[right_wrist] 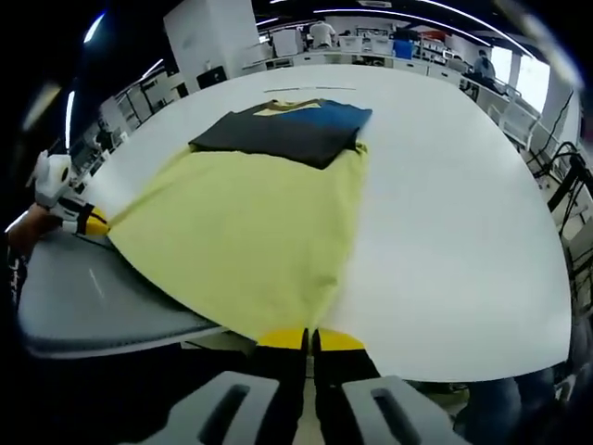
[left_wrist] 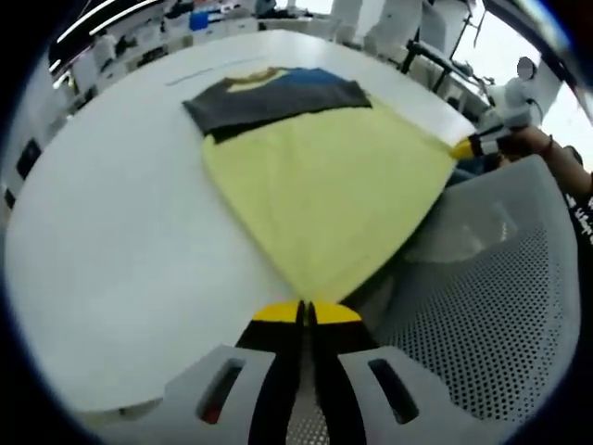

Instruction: Fold the garment on the visible template until the final outline fits inside the template.

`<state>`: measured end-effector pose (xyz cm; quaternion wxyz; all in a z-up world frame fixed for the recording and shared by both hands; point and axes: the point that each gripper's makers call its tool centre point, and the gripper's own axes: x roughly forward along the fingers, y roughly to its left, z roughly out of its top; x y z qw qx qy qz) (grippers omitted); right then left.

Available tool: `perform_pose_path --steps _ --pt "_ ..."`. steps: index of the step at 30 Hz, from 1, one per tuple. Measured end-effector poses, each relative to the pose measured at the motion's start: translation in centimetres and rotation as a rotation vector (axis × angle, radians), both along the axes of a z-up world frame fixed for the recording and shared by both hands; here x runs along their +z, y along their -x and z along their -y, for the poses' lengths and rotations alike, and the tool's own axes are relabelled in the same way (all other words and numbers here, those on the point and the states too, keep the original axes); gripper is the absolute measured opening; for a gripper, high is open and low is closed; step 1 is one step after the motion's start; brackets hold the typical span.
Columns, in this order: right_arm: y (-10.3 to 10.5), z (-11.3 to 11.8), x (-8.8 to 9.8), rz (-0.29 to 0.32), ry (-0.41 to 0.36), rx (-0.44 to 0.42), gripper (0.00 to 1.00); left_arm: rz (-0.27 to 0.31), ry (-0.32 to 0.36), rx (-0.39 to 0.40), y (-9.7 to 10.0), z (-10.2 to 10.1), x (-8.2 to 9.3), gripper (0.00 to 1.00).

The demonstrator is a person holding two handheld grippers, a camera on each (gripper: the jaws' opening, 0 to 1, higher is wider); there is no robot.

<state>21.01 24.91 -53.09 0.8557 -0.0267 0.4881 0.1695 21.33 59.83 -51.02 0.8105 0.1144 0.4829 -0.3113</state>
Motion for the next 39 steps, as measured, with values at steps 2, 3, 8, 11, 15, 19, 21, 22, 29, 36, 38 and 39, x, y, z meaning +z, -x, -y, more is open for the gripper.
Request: perform_pose_path --steps 2,3,8,11,15,19,21,22,29,36,38,39 --pt "0.1 0.1 0.2 0.004 0.001 -0.005 0.00 -0.010 0.017 0.017 0.2 0.0 0.1 0.00" --pt "0.2 0.1 0.4 0.006 0.000 -0.006 0.00 -0.011 0.023 0.026 0.3 0.0 0.2 0.00" --pt "0.0 0.0 1.8 0.040 -0.005 -0.006 0.00 0.009 0.054 0.053 0.1 0.2 1.3 0.00" --pt "-0.4 0.0 2.8 0.068 -0.006 -0.011 0.00 0.044 0.105 0.077 -0.5 0.5 2.5 0.00" --pt "-1.4 0.0 4.5 0.116 -0.007 -0.008 0.00 0.087 0.137 0.104 -1.4 0.2 4.2 0.00" --pt "-2.3 0.1 5.9 0.151 0.004 0.002 0.00 0.122 0.164 0.123 -2.3 -0.1 5.9 0.00" --pt "-2.7 0.1 6.5 0.165 0.006 0.007 0.00 0.134 0.180 0.133 -2.8 -0.1 6.6 0.00" --pt "-2.9 0.1 6.7 0.169 0.007 0.009 0.00 0.141 0.188 0.136 -3.1 -0.1 7.1 0.00" --pt "-4.3 0.1 8.4 0.212 0.007 0.030 0.00 0.186 0.180 0.119 -4.7 -0.2 8.7 0.00" --pt "-6.0 0.4 9.9 0.252 0.007 0.037 0.00 0.214 0.225 0.149 -6.4 -0.2 10.5 0.00" --pt "-6.5 0.3 10.5 0.266 0.008 0.039 0.00 0.225 0.231 0.151 -6.9 -0.2 10.9 0.00" --pt "-6.6 0.1 10.7 0.271 0.008 0.039 0.00 0.229 0.235 0.154 -7.2 -0.1 11.1 0.00"
